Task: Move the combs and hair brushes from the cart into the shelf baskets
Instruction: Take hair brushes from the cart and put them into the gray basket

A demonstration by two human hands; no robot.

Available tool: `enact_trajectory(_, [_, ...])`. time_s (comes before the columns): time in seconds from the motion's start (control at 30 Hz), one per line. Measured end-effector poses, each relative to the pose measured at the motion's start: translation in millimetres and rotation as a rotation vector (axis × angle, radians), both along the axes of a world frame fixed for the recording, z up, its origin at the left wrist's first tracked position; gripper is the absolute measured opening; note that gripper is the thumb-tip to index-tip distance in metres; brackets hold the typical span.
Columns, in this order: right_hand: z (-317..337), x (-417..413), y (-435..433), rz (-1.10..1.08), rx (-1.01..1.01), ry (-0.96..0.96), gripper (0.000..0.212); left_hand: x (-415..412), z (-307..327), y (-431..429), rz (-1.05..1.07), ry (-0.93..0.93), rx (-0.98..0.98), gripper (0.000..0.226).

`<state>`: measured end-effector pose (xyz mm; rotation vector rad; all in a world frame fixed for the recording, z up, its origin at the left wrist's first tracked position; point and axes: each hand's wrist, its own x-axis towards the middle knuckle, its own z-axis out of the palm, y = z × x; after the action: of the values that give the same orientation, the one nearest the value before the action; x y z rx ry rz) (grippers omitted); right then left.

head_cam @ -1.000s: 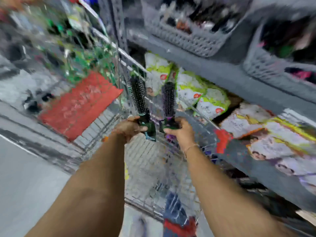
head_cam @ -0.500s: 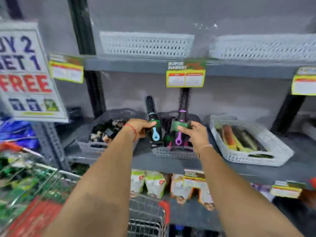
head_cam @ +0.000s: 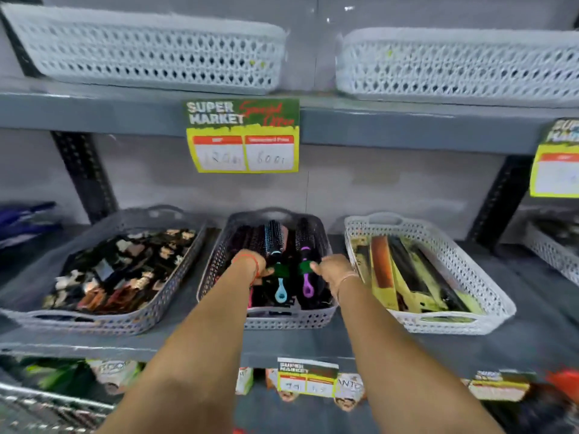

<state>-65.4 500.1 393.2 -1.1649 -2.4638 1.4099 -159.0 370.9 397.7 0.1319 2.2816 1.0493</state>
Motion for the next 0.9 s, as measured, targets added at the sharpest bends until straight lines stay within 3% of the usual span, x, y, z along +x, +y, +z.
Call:
enact_trajectory(0.13, [0,-4,-3,0.069,0.161,-0.138,0.042,-2,2,3,-0.133,0.079,-0.243,0.046])
enact_trajectory(0.27, [-1,-6,-4,0.07,0.163,-0.156,0.034,6,9,3,-0.087,0.224,-0.191,0.034])
enact_trajectory(0.4, [-5,-4,-9,0.044,0.235,-0.12,0.03,8,-6,0,0.073,0.219,-0.165,0.013])
enact_trajectory(0.53, [-9,-2,-13,0.05,0.303,-0.096,0.029,7,-12,-4,0.156,0.254,-0.099,0.029])
enact_trajectory(0.67, [-11,4,-21,0.03,0.482,-0.069,0.021,9,-18,-8,0.133,0.299,-0.149,0.03])
enact_trajectory(0.8, [-12,11,-27,0.079,0.528,-0.053,0.017,11,-19,-14,0.062,0.367,-0.153,0.035])
enact_trajectory(0.9, [-2,16,-38,0.112,0.533,-0.003,0.038,20,-7,-33,0.022,0.548,-0.195,0.041])
